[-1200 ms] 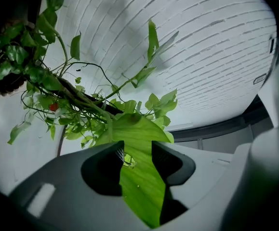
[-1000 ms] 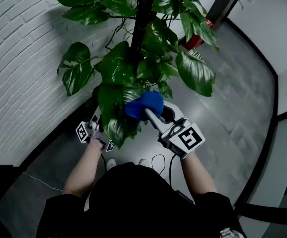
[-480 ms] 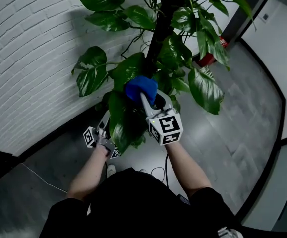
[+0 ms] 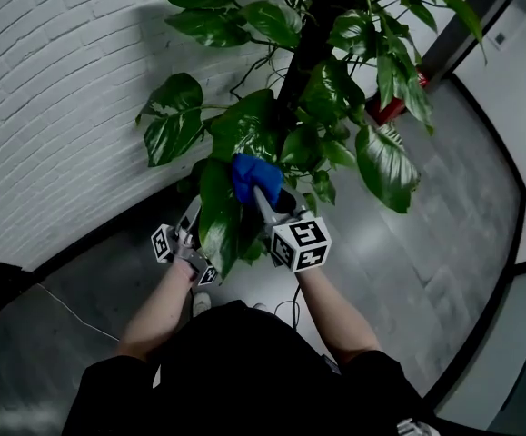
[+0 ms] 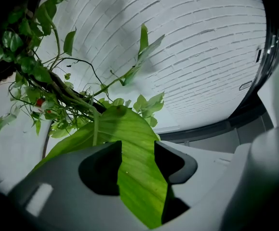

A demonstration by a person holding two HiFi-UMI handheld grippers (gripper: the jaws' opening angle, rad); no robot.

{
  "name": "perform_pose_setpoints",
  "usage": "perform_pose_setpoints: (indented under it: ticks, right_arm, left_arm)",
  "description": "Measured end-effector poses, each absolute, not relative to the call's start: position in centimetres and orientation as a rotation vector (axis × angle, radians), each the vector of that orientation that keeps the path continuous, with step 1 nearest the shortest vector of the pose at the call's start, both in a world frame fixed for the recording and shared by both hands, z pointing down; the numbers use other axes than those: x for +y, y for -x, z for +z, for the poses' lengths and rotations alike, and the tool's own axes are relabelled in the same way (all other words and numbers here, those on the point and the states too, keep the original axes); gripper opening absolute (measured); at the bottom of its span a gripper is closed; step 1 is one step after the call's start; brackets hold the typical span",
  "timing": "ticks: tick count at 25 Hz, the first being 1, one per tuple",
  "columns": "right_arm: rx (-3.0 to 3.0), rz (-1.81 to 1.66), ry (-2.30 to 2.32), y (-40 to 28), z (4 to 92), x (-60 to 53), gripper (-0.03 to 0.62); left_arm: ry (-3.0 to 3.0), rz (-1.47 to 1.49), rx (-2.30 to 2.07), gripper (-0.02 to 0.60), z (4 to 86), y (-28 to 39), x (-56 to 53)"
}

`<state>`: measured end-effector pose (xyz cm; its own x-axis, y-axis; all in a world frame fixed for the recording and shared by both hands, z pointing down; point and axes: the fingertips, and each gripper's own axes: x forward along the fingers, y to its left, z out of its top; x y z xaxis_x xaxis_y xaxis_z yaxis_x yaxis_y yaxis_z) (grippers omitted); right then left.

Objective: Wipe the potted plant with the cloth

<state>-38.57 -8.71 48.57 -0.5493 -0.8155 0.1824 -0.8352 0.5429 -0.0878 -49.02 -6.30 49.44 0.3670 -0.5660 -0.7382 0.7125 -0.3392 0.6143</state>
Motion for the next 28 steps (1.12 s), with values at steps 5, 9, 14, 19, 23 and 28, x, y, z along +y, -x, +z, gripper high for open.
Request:
perform_pose_setpoints:
  ticks: [5, 9, 14, 19, 23, 28]
  right_arm:
    - [-2.686, 0.268, -1.351, 38.3, 49.4, -5.7, 0.089]
    - [-2.708, 0.306, -1.308, 38.0, 50.3, -3.4, 0.089]
    - [-2.719, 0.325, -1.256, 38.0, 51.2, -1.0, 0.089]
    - [-2.721, 0.311, -1.188, 38.7, 52.0, 0.7, 0.089]
    - [-2.726, 0.286, -1.133, 39.2, 52.1, 1.8, 0.089]
    - [-2.730, 0.303, -1.123, 39.1, 52.1, 2.3, 0.089]
  left_arm:
    - [-1.380, -1.330, 0.147, 0.202, 49.5, 49.5, -6.3]
    - [-1.374, -1.338, 0.164, 0.202, 49.3, 49.5, -6.5]
    - [-1.367, -1.345, 0.172, 0.202, 49.2, 49.1, -6.4]
    - [-1.372, -1.333, 0.160, 0.202, 49.1, 48.8, -6.4]
    - [-1.402, -1.318, 0.136, 0.202, 49.0, 48.6, -6.1]
    - [-1.493, -1.303, 0.086, 0.248, 48.4, 49.0, -5.4]
